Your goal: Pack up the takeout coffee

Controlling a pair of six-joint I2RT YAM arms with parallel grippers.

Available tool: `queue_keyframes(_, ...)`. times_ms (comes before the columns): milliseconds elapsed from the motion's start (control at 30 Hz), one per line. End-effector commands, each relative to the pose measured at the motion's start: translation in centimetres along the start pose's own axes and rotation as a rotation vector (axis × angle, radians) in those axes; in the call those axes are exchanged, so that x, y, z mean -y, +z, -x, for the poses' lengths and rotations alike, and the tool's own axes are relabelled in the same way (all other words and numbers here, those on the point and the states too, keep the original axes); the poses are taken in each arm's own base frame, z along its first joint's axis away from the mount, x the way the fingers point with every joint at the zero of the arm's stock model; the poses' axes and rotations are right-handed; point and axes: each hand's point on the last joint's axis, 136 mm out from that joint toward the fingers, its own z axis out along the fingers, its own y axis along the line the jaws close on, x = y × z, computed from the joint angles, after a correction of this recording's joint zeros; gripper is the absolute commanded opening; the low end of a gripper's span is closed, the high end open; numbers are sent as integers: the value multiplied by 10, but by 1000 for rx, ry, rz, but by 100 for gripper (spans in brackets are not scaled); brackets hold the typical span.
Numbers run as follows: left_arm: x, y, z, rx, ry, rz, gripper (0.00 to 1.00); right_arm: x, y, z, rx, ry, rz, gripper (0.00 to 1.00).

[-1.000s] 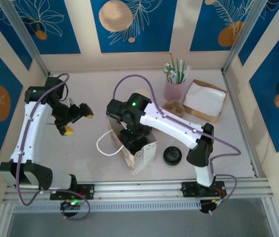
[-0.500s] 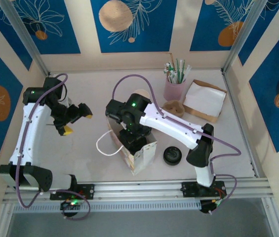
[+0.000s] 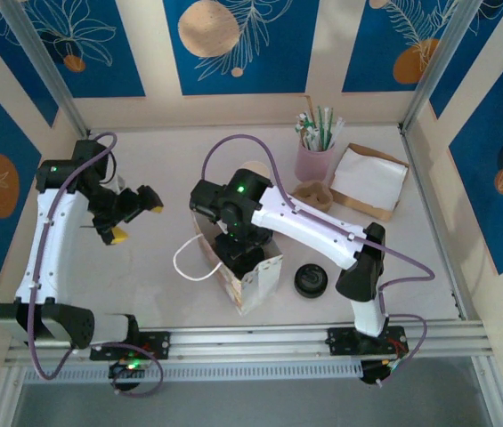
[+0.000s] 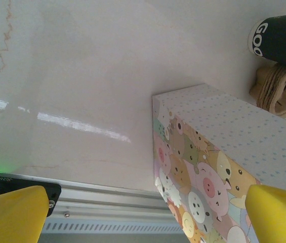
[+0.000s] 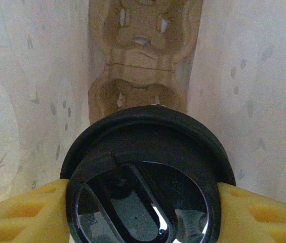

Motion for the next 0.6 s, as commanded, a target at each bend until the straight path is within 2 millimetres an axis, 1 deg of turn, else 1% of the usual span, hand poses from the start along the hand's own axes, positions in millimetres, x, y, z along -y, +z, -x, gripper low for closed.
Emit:
queue_keyframes(0,-3,-11,-1,25,-11,1,100,12,-6,-30,-117,3,-59,59)
queue_keyframes(267,-2,-15,2,46,-12,-5,100,12,-5,-28,-116,-2,-62,59)
queue_keyframes(567,-1,-15,3,47,-10,-6,100,10,-5,-26,-113,-7,-58,60)
